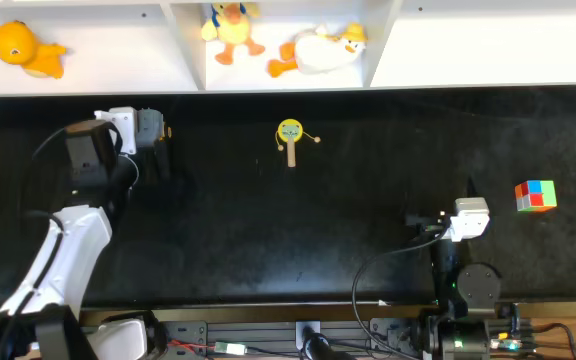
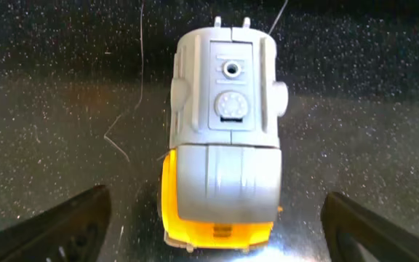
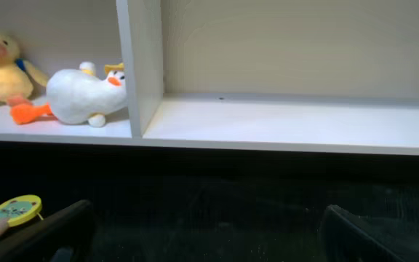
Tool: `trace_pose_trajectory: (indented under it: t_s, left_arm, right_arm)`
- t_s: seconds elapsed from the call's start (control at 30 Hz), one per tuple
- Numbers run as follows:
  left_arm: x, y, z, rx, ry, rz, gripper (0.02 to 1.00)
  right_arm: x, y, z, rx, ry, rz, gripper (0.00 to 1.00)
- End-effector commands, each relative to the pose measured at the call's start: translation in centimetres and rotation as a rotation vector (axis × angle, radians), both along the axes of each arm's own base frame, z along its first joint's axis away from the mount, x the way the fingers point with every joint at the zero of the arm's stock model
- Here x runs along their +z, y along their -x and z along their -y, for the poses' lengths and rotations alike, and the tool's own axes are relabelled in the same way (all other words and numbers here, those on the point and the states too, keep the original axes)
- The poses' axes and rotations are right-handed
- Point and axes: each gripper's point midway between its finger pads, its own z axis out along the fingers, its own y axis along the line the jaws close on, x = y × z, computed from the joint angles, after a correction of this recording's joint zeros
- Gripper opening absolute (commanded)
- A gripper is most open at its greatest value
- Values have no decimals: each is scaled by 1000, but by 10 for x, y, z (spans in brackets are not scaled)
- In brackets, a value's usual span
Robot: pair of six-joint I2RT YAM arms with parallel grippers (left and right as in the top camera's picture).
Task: Store Toys
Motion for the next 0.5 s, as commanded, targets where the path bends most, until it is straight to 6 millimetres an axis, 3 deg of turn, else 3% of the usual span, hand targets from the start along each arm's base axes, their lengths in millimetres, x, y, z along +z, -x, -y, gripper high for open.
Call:
trace_pose_trajectory:
  t_s: [0.03, 0.33, 0.5]
  left_arm:
    - [-9, -1, -1, 9, -3, -15, 884]
    - [-11, -7, -2, 6, -8, 3, 840]
    - [-11, -7, -2, 4, -11, 2, 656]
  right_arm:
    - [-3, 0, 3, -13, -11, 0, 993]
    - [-3, 0, 3, -13, -11, 0, 993]
    - [-3, 0, 3, -13, -11, 0, 996]
